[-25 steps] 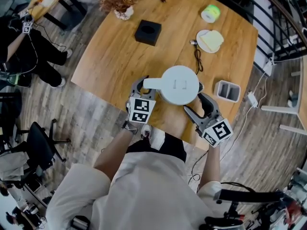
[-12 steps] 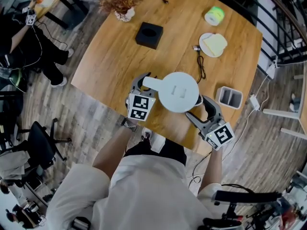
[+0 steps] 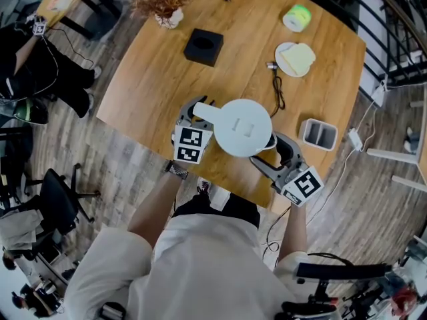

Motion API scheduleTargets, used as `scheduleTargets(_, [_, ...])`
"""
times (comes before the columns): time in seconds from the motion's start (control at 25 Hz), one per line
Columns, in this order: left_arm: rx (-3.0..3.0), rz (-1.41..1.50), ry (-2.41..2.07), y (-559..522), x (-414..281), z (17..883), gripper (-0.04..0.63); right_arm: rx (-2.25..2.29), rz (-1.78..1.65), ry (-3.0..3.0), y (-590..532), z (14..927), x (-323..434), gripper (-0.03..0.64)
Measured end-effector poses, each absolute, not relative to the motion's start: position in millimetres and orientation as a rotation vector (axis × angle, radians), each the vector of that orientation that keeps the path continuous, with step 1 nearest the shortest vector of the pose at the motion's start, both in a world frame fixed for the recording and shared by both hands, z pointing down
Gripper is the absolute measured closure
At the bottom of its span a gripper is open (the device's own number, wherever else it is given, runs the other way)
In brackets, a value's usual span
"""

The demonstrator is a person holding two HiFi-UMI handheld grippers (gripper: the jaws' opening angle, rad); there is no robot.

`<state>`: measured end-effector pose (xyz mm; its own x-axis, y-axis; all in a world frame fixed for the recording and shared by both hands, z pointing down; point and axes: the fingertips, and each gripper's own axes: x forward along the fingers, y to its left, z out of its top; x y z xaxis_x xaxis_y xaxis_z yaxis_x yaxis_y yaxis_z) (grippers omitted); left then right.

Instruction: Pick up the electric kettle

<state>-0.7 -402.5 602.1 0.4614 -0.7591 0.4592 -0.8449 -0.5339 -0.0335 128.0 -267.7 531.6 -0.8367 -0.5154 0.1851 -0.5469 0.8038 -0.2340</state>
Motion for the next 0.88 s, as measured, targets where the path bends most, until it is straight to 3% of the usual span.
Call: scheduleTargets(0.88, [2.508,0.485,-1.482,-399,-18,562,0.518,0.894,0.327,-2.904,-268,490,119,0.301])
